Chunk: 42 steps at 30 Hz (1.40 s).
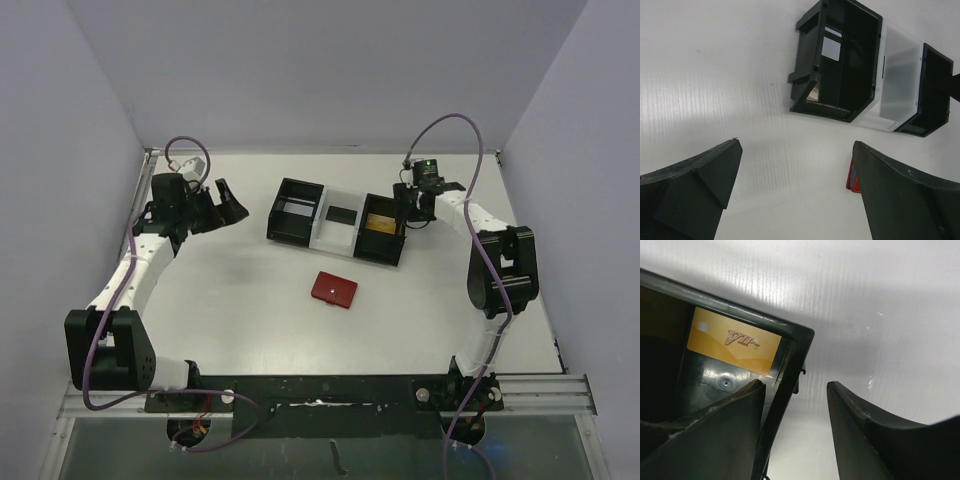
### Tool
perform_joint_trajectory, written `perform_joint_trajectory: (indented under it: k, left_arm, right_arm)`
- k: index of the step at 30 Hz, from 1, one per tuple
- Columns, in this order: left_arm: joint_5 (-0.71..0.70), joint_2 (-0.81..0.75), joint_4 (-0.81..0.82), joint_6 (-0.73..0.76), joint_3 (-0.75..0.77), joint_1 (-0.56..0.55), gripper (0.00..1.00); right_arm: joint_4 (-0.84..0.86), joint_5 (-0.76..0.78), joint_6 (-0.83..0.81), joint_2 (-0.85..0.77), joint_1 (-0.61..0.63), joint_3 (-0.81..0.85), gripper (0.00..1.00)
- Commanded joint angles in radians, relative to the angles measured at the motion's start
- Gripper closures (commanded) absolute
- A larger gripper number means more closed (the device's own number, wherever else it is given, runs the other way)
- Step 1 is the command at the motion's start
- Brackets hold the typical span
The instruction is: Take the credit cards out of the card holder
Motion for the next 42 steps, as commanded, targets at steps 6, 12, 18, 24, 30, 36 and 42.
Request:
perform_joint_trajectory:
  k: [6,12,18,24,30,36,42]
  left_arm:
    - [-0.027,-0.032,0.046,0.019,0.0,0.0,0.06]
    - [-0.036,-0.056,0.054,0.016,-0.026,0.0,0.07]
    - [-0.03,-0.071,0.066,0.009,-0.048,-0.002,0.07]
    - [-0.023,-0.081,0.078,-0.004,-0.067,-0.009,0.07]
    - [-0.022,-0.088,0.095,-0.016,-0.098,-0.013,0.08]
    - [-0.02,-0.083,0.117,-0.039,-0.114,-0.018,0.08]
    - [-0.025,-0.06,0.127,-0.067,-0.122,-0.033,0.09]
  right_arm:
    - [0.015,-0.054,-0.041,-0.029,0.026,0.024,0.58]
    - [0.028,-0.108,-0.079,-0.046,0.029,0.018,0.62]
    - [0.018,-0.147,-0.111,-0.035,0.031,0.033,0.68]
    - [0.007,-0.159,-0.138,-0.032,0.033,0.033,0.73]
    - [0.014,-0.16,-0.147,-0.043,0.033,0.022,0.77]
    - [-0.03,-0.089,-0.02,-0.024,0.033,0.052,0.74]
    - [-0.025,0.02,0.176,-0.037,0.059,0.036,0.76]
